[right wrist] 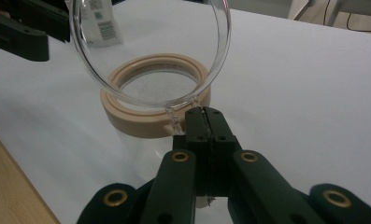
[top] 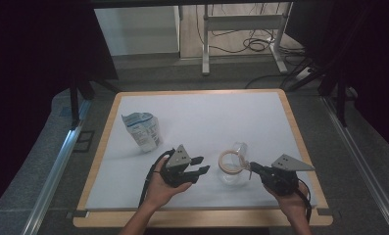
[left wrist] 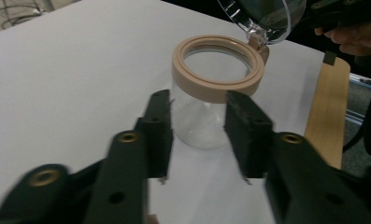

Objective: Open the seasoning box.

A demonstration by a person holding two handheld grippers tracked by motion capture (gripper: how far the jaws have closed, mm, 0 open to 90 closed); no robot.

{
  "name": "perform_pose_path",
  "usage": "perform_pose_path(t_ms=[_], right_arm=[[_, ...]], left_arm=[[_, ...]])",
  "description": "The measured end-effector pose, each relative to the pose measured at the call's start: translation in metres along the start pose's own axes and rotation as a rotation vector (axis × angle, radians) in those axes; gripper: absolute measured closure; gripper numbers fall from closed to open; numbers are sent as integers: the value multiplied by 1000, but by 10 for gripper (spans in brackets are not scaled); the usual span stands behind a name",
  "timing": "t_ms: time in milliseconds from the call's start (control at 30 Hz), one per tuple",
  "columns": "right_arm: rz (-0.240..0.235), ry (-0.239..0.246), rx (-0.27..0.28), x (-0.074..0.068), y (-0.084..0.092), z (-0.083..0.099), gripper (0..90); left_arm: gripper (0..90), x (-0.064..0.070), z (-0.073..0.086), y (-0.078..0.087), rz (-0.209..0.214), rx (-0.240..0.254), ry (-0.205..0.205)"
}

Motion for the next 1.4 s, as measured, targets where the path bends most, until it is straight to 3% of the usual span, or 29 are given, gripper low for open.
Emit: perform_pose_path(t_ms=[67,167,400,767,1400], right_arm=[[0,0,0,0,0,0,900],[0,1,0,0,0,0,900],[2,2,1,-1,0,0,900],[1,3,1,-1,0,0,900],[-4,3,3,-2,0,0,899]], left_arm=[[835,-2,0,-3,18,0,10],[897,-4,-2,-10,39,10,24],[900,-3,-13,-26,76,19,33],[900,13,-42,-47,101,28,-21],[900,29,-60,-64,139,14,-62]])
Point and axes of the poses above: each handheld gripper's, and its own axes: y roughly backward along the jaws, z roughly out of its underside, x roughly to its right, the point moved 2 cm from there along -y, roughly forward along the jaws, and after that the axes turned 8 degrees about z, right-handed, at the moved point
